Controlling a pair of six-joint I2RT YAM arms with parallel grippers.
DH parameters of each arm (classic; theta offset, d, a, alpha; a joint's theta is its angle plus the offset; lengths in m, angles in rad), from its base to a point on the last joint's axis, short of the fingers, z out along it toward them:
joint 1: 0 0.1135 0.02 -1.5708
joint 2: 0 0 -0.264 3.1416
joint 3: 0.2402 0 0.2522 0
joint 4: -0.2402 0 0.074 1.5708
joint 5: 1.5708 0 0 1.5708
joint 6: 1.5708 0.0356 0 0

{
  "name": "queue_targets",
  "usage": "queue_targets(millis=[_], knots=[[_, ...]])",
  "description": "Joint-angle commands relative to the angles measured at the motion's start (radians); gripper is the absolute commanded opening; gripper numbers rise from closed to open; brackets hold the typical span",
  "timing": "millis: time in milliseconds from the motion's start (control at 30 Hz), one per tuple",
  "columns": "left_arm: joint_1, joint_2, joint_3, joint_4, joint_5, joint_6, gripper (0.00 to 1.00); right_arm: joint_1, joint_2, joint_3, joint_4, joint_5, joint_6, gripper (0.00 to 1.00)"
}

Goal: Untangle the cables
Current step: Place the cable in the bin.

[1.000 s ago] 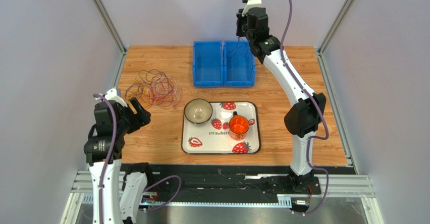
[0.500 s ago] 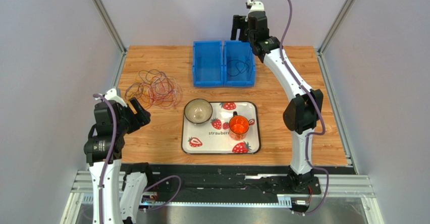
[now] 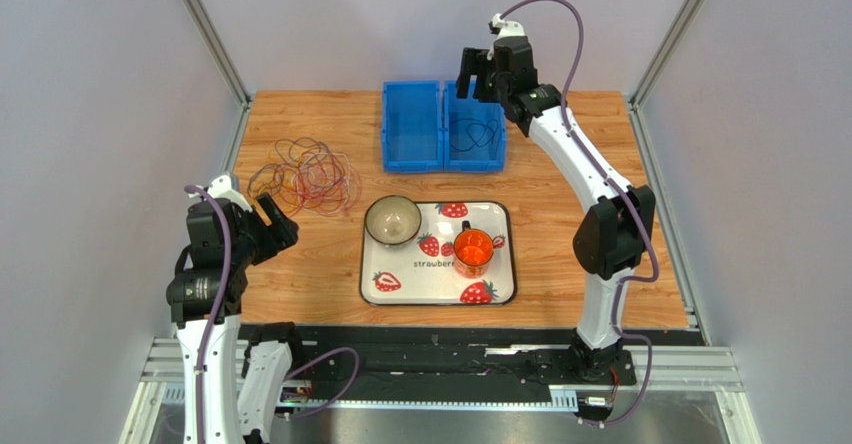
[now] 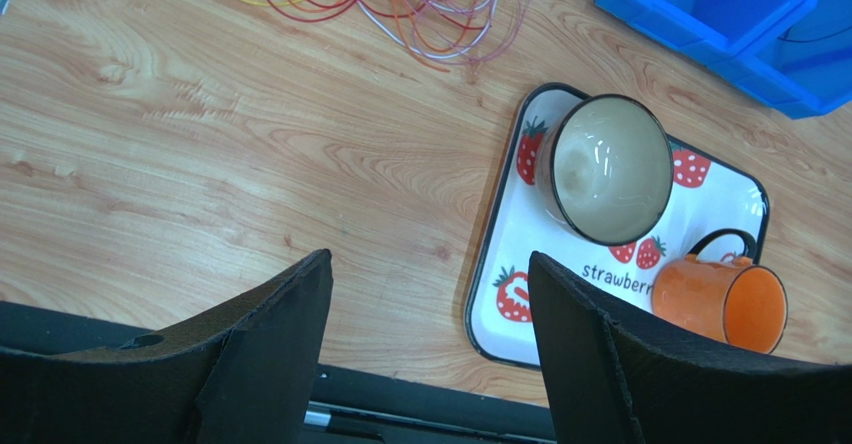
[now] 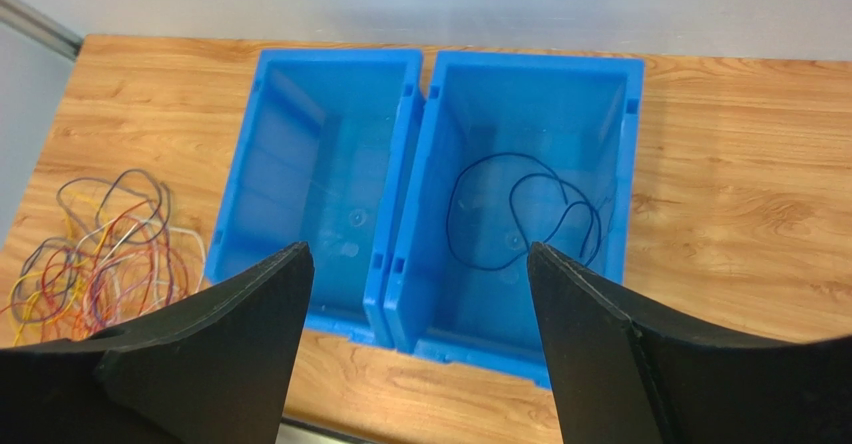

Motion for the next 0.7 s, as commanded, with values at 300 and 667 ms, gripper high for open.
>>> queue_targets(millis=[300, 667], knots=[[0.002, 0.306, 0.056, 0.116, -0.079, -0.015, 0.72, 0.029, -0.35, -0.4, 0.03, -0.084, 0.062, 0.83], [0.002, 0.613, 0.262, 0.215, -0.092, -0.075, 0.72, 0.029, -0.458, -0.583, 0.073, -0.123, 0.071, 0.83]])
